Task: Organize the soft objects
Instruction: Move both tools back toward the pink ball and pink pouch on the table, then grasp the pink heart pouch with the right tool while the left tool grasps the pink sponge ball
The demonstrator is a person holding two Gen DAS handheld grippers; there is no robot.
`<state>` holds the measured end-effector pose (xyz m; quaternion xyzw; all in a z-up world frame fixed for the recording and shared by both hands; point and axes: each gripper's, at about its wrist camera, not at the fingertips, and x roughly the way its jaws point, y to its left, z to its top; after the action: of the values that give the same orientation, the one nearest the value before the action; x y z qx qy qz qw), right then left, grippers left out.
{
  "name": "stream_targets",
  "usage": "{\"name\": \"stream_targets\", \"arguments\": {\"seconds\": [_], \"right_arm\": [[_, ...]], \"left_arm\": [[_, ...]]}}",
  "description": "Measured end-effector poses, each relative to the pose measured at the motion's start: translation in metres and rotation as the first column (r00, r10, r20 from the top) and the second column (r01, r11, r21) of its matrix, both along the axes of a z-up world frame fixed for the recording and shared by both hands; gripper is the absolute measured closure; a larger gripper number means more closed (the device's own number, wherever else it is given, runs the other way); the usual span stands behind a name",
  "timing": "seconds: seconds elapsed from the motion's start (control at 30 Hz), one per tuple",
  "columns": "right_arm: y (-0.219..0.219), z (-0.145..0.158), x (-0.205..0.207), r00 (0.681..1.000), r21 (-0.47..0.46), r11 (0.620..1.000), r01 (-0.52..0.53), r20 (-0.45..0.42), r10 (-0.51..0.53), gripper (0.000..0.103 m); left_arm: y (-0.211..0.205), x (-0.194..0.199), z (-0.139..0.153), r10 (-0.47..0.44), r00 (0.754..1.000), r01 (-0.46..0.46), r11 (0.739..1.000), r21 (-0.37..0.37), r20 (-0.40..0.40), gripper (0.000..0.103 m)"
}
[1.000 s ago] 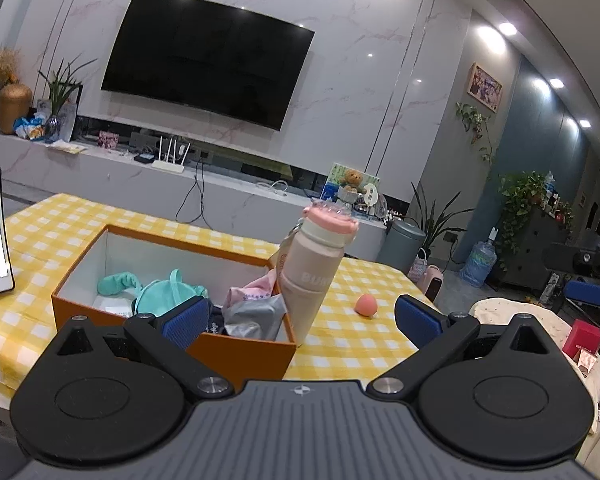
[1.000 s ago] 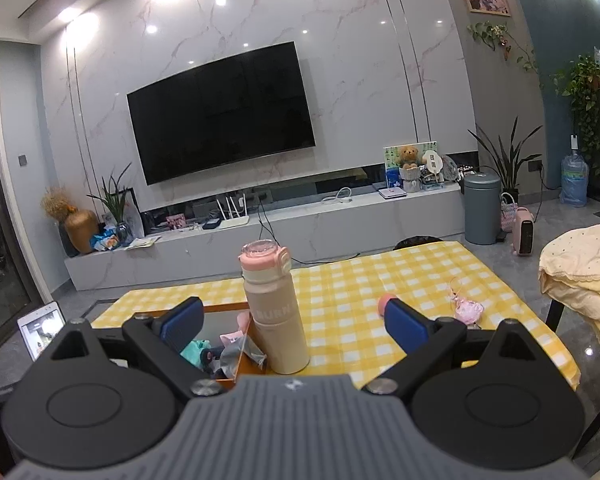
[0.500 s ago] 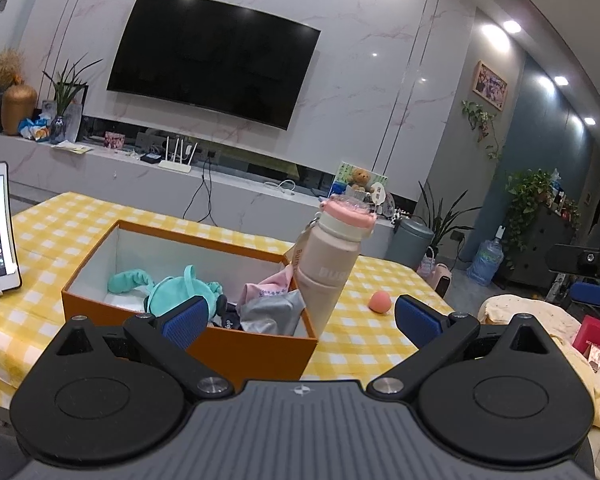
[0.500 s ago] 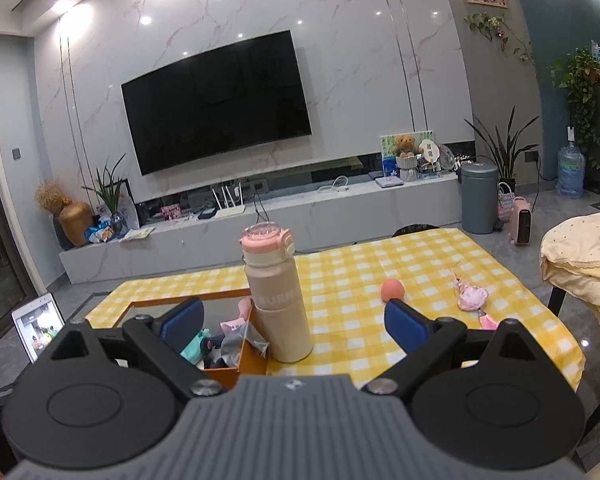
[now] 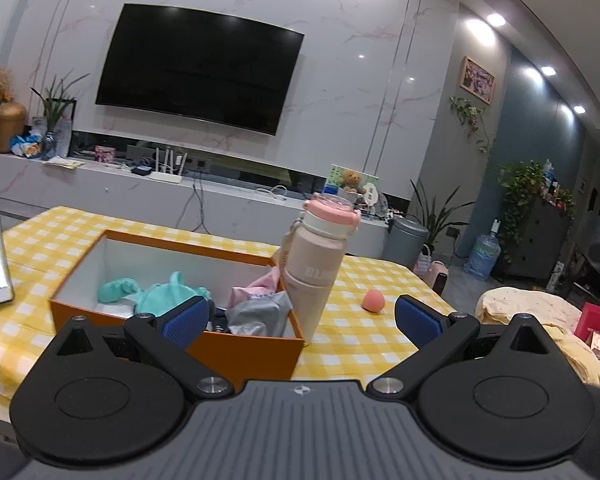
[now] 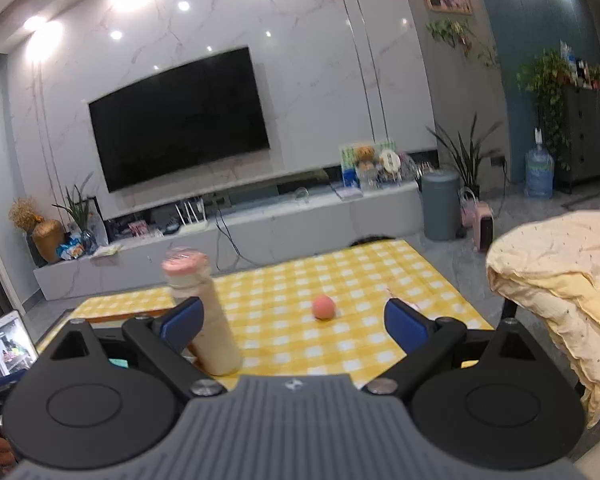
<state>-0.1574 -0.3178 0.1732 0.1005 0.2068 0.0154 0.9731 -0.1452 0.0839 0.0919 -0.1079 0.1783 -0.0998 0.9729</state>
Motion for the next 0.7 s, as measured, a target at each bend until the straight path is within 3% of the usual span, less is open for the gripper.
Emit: {"name": "stream_targets", "arguments": {"seconds": [0.2,0.33,0.4,0.53,0.6,0.7], "right_arm": [[-0.064,-0.05,0.094,0.981,-0.018,0.999,0.027,-0.19,-0.03,0.009],[-0.1,-0.107,0.181,0.948,-0.06,0.998,0.032,-0.313,-0.05,0.015],[-0.116,-0.133,0.221,0.935,-0.091,0.995,0.046,-0.347,-0.075,0.018],[-0.14,-0.186,0.304,0.914,-0.12,0.993,-0.012,-0.403,-0.037,0.023],[-0.147,-0.209,0.337,0.907,-0.148,0.988,-0.044,-0.421,-0.022,0.023],[-0.161,-0.239,0.374,0.888,-0.158,0.986,-0.046,-0.458,-0.032,0.032]], "left_arm": [[-0.023,0.03,-0.019,-0.064,0.998,0.063,0.998,-0.014,-0.026,0.0],[-0.07,0.06,-0.032,-0.222,0.973,0.226,0.972,0.062,-0.062,0.0],[-0.109,0.087,-0.037,-0.323,0.942,0.333,0.933,0.137,-0.089,0.0],[-0.194,0.168,-0.06,-0.379,0.903,0.419,0.879,0.228,-0.201,0.0],[-0.231,0.216,-0.074,-0.387,0.895,0.433,0.874,0.221,-0.222,0.0],[-0.264,0.275,-0.097,-0.387,0.886,0.436,0.882,0.177,-0.256,0.0]]}}
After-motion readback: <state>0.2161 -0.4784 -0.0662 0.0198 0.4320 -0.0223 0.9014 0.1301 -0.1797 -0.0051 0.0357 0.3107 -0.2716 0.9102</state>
